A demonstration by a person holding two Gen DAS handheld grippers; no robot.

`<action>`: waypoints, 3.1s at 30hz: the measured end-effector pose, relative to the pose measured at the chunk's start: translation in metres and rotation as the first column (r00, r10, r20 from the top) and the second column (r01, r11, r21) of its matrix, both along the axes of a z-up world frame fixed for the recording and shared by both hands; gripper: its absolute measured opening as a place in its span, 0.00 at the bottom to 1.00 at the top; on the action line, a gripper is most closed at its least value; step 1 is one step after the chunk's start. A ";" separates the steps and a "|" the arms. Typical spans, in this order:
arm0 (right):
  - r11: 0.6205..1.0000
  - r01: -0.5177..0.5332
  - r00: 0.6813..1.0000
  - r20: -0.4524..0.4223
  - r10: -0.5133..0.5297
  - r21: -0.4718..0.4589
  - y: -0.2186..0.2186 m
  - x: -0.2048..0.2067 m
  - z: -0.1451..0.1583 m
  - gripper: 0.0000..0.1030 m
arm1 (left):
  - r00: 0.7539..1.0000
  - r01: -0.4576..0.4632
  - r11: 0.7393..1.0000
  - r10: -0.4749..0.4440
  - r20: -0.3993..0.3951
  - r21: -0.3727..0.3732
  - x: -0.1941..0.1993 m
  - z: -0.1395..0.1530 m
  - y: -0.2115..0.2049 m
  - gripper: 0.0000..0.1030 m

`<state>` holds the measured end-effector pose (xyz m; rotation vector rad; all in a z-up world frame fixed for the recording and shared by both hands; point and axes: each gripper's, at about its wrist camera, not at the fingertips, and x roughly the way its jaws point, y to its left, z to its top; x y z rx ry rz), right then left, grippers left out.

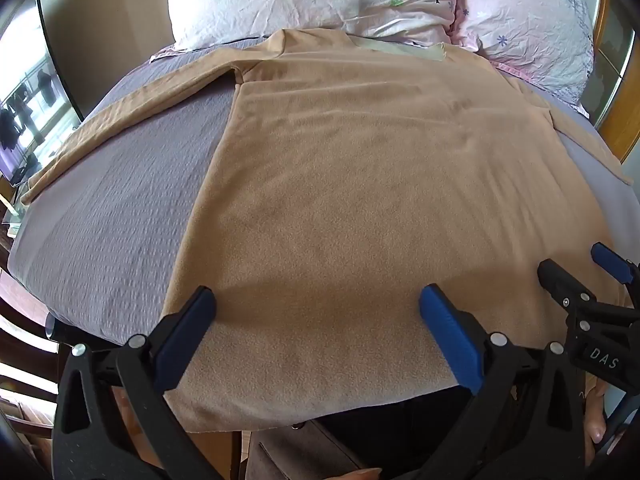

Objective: Fold small clothes

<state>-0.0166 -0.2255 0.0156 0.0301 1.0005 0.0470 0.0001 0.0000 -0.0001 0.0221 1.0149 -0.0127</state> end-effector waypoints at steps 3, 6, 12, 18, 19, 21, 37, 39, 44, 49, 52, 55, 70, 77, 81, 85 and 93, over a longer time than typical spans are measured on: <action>1.000 0.000 1.000 -0.002 0.000 -0.001 0.000 0.000 0.000 0.99 | 1.000 0.000 1.000 0.000 0.001 0.001 0.000 0.000 0.000 0.98; 1.000 0.000 1.000 -0.002 0.000 -0.001 0.000 0.000 0.000 0.99 | 1.000 0.000 1.000 0.000 0.003 0.001 0.000 0.000 0.000 0.98; 1.000 0.000 1.000 -0.003 0.000 -0.001 0.000 0.000 0.000 0.99 | 1.000 0.000 1.000 0.000 0.001 0.001 0.000 0.000 0.000 0.98; 1.000 0.000 1.000 -0.004 0.000 -0.001 0.000 0.000 0.000 0.99 | 1.000 0.000 1.000 0.000 0.001 0.001 0.000 0.000 0.000 0.98; 1.000 0.000 1.000 -0.004 0.000 -0.001 0.000 0.000 0.000 0.99 | 1.000 0.000 1.000 0.000 0.001 0.001 0.000 0.000 0.000 0.98; 1.000 0.000 1.000 -0.004 0.000 -0.002 0.000 0.000 0.000 0.99 | 1.000 0.000 1.000 0.000 0.002 0.001 0.000 0.000 0.000 0.98; 1.000 0.000 1.000 -0.005 0.000 -0.002 0.000 0.000 0.000 0.99 | 1.000 0.000 1.000 0.000 0.002 0.002 0.000 0.000 0.000 0.98; 1.000 0.000 1.000 -0.005 0.000 -0.002 -0.001 0.000 0.000 0.99 | 1.000 0.000 1.000 0.000 0.002 0.002 0.000 0.000 0.000 0.98; 1.000 0.000 1.000 -0.005 0.000 -0.002 -0.001 -0.001 0.000 0.99 | 1.000 0.000 1.000 0.000 0.003 0.002 0.000 0.000 0.000 0.98; 1.000 0.000 1.000 -0.005 0.000 -0.001 -0.001 -0.001 0.000 0.99 | 1.000 0.000 1.000 0.000 0.003 0.002 0.000 0.000 0.000 0.98; 1.000 0.000 1.000 -0.005 0.000 -0.002 -0.001 -0.001 0.000 0.99 | 1.000 0.000 1.000 0.000 0.003 0.002 0.000 0.000 0.000 0.98; 1.000 0.000 1.000 -0.005 0.000 -0.002 -0.001 -0.001 0.001 0.99 | 1.000 0.000 1.000 0.000 0.003 0.002 0.000 0.000 0.000 0.98; 1.000 0.000 1.000 -0.005 0.000 -0.001 -0.001 -0.001 0.000 0.99 | 1.000 0.000 1.000 0.000 0.004 0.002 0.000 0.000 0.000 0.98; 1.000 0.000 1.000 -0.006 0.000 -0.001 -0.001 -0.001 0.000 0.99 | 1.000 0.000 1.000 0.000 0.005 0.002 0.000 0.000 0.000 0.98; 1.000 0.000 1.000 -0.005 0.000 -0.001 -0.001 -0.001 0.000 0.99 | 1.000 0.000 1.000 0.000 0.004 0.002 0.000 0.000 0.000 0.98; 1.000 0.000 1.000 -0.005 0.000 -0.001 -0.001 -0.001 0.000 0.99 | 1.000 0.000 1.000 0.000 0.004 0.002 0.000 0.000 0.000 0.98; 1.000 0.000 1.000 -0.005 0.000 -0.001 -0.001 -0.001 0.000 0.99 | 1.000 0.000 1.000 0.000 0.005 0.002 0.000 0.000 0.000 0.98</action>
